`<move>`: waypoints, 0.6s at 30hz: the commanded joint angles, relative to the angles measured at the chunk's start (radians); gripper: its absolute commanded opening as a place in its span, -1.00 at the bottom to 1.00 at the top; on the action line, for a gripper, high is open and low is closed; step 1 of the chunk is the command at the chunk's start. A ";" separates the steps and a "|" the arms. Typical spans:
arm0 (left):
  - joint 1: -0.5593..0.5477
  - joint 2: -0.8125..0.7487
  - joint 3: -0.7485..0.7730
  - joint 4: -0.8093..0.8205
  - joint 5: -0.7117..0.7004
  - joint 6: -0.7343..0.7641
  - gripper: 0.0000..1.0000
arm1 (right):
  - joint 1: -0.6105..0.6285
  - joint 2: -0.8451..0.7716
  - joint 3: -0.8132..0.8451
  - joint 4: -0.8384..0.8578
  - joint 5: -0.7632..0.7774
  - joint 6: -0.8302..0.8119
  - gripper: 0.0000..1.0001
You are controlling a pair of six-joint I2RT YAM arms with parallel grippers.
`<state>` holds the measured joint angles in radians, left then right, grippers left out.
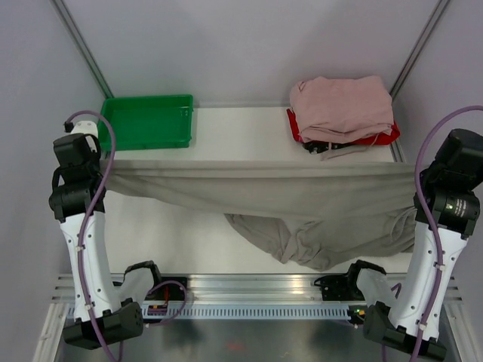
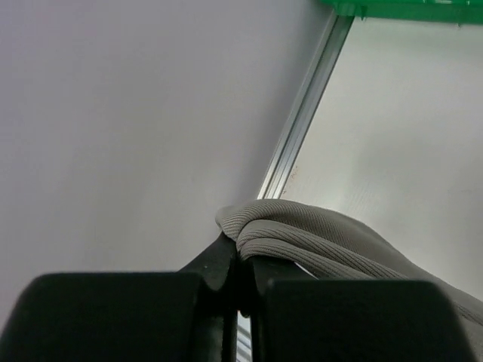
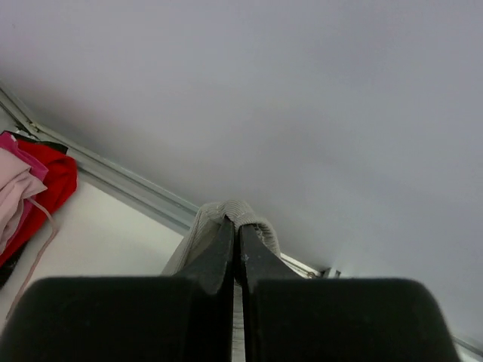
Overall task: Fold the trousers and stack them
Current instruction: Flatten the trousers out
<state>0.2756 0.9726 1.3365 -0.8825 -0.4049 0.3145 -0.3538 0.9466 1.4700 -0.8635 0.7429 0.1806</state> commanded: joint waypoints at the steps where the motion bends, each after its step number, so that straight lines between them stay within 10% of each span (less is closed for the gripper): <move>1: 0.011 0.032 -0.119 -0.010 0.029 -0.044 -0.95 | -0.010 0.012 -0.103 -0.019 -0.003 0.025 -1.00; 8: 0.040 0.100 -0.315 0.097 0.126 -0.072 -0.95 | -0.011 0.004 -0.329 0.116 -0.138 0.022 -1.00; 18: 0.060 0.497 -0.082 0.237 0.231 -0.081 -0.95 | -0.016 0.233 -0.398 0.348 -0.261 0.019 -1.00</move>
<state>0.3199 1.3846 1.1645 -0.7647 -0.2195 0.2550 -0.3576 1.1114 1.0698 -0.6624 0.5030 0.2100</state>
